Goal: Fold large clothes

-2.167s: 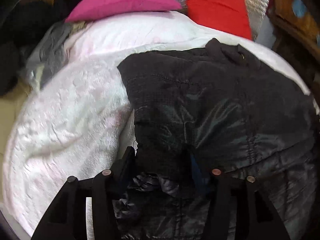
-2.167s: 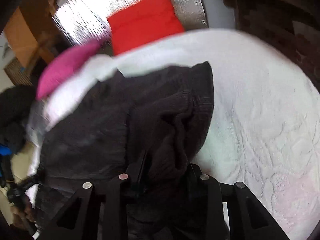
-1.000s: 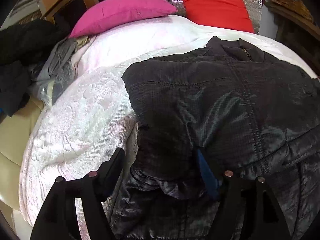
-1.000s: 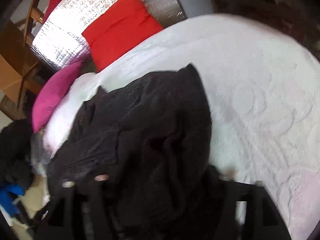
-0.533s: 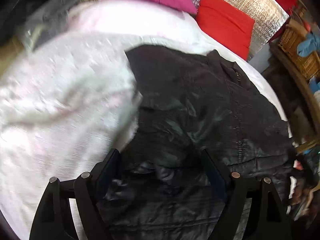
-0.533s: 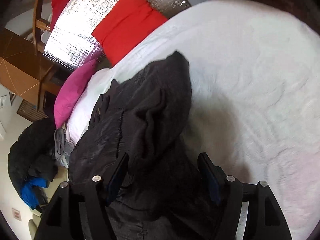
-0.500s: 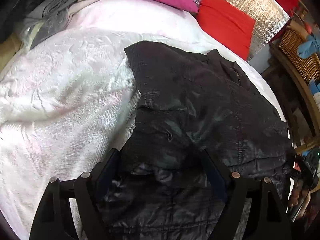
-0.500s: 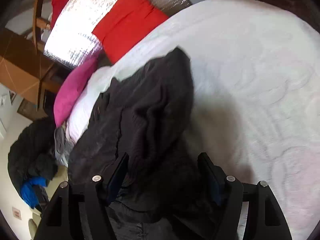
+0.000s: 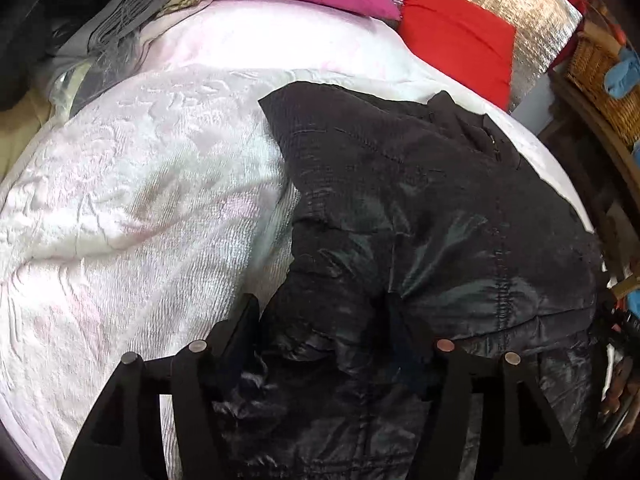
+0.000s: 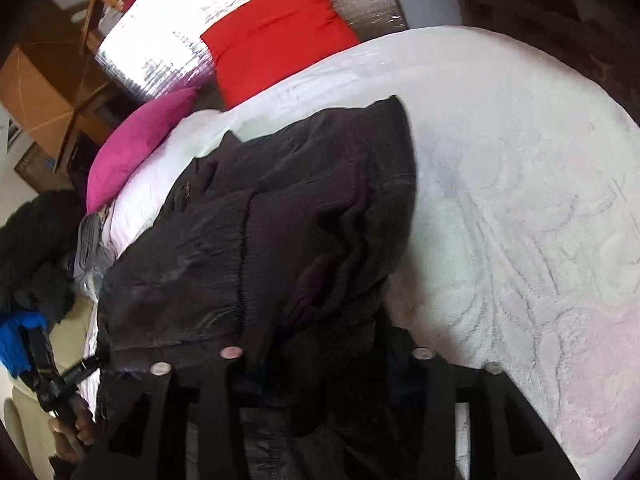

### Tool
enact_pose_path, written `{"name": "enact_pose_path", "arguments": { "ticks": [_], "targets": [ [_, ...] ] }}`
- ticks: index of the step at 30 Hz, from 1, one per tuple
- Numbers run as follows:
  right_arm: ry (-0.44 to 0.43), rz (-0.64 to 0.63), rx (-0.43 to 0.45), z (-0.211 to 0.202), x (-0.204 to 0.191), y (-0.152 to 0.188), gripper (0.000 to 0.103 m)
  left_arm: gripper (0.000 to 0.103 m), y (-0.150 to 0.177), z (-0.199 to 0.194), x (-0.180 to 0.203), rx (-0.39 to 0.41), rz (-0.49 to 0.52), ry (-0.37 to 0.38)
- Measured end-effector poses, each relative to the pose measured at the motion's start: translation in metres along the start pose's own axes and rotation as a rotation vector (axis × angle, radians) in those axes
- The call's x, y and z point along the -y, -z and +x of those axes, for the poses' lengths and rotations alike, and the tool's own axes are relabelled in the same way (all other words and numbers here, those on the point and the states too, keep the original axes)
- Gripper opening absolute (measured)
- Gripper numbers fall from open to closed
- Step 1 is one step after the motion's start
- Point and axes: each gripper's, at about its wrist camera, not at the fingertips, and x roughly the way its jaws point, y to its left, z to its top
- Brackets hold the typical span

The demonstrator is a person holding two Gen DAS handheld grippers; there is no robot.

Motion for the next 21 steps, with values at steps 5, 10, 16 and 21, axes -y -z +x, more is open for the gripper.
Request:
{"name": "enact_pose_path", "arguments": {
  "ticks": [5,10,16,21],
  "targets": [
    [-0.041,0.032,-0.014,-0.018,0.008,0.003,0.065,0.065,0.013,-0.032,-0.002,0.035,0.031,0.017],
    [-0.094,0.019,0.015,-0.048,0.017,0.014,0.066,0.065,0.044,-0.063,-0.007,0.062,0.096,0.009],
    [-0.133,0.009,0.040,-0.086,0.030,0.042,0.067,0.067,0.090,-0.099,-0.035,0.089,0.107,-0.019],
    [-0.161,0.004,0.044,-0.117,0.046,0.082,0.067,0.067,0.146,-0.135,-0.058,0.129,0.091,-0.045]
  ]
}}
